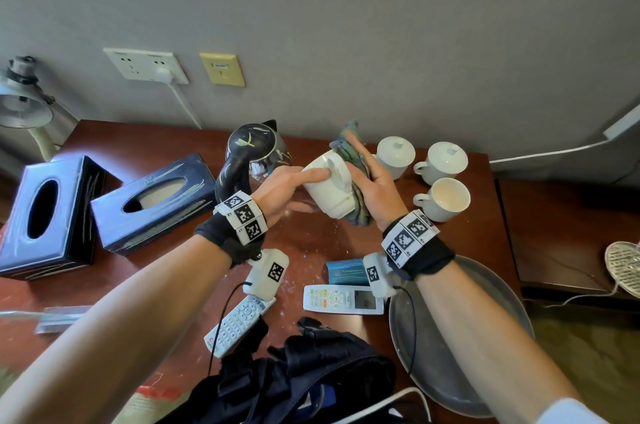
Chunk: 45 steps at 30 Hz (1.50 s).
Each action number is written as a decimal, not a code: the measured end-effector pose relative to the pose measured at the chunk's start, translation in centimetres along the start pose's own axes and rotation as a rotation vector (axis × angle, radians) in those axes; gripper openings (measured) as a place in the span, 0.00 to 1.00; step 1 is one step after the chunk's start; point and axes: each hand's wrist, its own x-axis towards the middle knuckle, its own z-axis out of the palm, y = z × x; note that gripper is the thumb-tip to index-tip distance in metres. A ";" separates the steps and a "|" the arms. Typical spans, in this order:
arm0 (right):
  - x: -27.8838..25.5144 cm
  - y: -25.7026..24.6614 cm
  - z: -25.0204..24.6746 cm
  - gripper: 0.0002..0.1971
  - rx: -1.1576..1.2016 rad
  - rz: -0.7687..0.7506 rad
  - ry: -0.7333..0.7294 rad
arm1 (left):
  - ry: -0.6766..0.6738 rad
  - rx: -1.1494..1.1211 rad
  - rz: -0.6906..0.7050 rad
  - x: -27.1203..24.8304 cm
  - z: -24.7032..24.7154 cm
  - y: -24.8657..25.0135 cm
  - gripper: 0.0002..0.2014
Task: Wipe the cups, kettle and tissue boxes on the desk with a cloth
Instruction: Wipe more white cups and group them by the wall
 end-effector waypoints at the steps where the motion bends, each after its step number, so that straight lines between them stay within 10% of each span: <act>1: 0.0 0.0 0.1 0.24 0.012 0.013 0.003 | -0.007 0.007 0.009 -0.2 0.0 0.0 0.16; 16: 1.3 1.2 -0.3 0.08 0.320 0.282 0.358 | 0.011 0.040 0.054 -0.6 0.5 0.0 0.40; 22: 1.3 3.0 -0.6 0.28 0.477 0.385 0.451 | 0.037 -0.081 0.025 -0.3 -0.2 0.3 0.34; 28: 0.7 1.1 1.5 0.11 0.466 0.246 0.382 | 0.169 -0.110 -0.014 0.6 1.0 0.2 0.35; 33: -0.7 1.7 2.9 0.16 0.235 0.060 0.391 | 0.196 -0.212 -0.066 0.7 1.1 0.1 0.14; 41: -0.7 1.7 2.9 0.17 0.195 0.010 0.334 | 0.163 -0.177 0.010 0.2 0.9 -0.1 0.20; 45: 1.2 0.7 2.7 0.08 0.393 0.130 0.404 | 0.170 -0.133 0.113 0.1 0.7 0.2 0.40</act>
